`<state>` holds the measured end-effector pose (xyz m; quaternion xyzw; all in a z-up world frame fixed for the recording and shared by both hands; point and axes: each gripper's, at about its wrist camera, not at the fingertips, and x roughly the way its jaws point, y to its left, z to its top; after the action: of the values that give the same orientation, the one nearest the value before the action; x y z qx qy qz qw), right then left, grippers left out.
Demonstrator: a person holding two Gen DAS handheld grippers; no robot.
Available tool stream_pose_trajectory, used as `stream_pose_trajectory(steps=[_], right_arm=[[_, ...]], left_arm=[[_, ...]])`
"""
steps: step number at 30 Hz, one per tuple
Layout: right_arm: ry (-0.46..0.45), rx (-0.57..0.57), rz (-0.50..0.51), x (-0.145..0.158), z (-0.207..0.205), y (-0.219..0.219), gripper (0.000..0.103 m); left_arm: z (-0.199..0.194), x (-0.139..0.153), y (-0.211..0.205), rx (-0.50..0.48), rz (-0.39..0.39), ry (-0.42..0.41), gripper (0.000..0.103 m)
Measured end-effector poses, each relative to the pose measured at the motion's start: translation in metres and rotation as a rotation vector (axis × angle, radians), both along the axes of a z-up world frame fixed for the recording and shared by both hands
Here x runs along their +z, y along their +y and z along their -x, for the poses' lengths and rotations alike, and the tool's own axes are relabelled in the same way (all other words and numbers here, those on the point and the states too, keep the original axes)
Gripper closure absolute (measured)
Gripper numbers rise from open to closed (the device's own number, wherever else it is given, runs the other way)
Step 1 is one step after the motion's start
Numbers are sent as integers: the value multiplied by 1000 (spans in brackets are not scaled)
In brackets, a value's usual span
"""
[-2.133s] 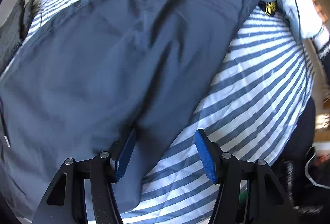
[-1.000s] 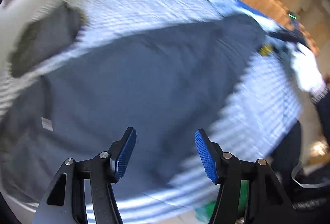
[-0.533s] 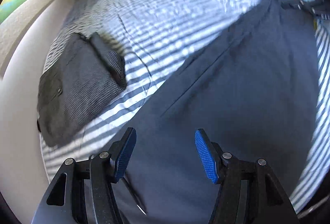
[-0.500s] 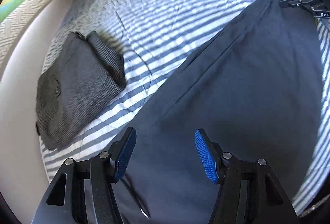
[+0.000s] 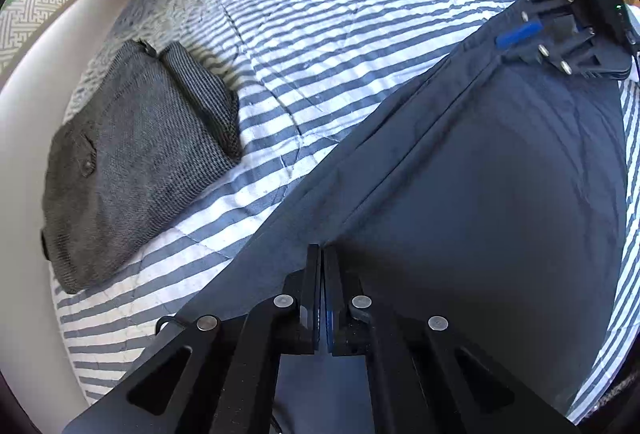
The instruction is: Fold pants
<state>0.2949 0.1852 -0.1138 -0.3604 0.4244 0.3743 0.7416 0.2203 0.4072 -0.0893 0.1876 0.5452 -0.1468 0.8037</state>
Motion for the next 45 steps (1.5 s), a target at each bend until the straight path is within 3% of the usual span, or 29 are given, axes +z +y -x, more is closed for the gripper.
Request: stream_pose_trajectory(steps=[4,8,11,13,18,22,26,30,32,35,37,41,45], right_arm=[[-40,8,-25,12,9,-4,102],[-52,4,-115,44,20,-19,102],[-18,31,-215,75,28,-32,102],[53,43,-260,82,24,-36,102],[112,-19,-199,47,-11,-18,102],[91,-65,-107,13,-39,-4,102],[120,-88,-43,-5,-54,1,102],[90,-108,-5,-4,-53,6,95],[77,-133,-30,7,-50,2,94],[19,-205,-111,34,-38,-7,91],[48,-186,-189,49,-13,-8,91],[135,-57,-232,51,52,15,91],[153,-13,-128,16,89,41,91]], left_arm=[[12,16,0,5,2,-17,103],[30,46,4,14,12,-82,103],[35,65,13,24,33,-95,102],[24,65,22,52,54,-74,103],[-25,24,24,88,30,15,102],[-55,-7,23,94,26,64,99],[-62,0,48,206,59,58,94],[-29,40,97,320,87,-14,70],[-3,61,131,403,84,-62,52],[47,79,188,554,95,-100,49],[76,78,216,639,130,-95,49],[107,60,221,633,170,-66,50],[90,20,211,616,8,-16,50]])
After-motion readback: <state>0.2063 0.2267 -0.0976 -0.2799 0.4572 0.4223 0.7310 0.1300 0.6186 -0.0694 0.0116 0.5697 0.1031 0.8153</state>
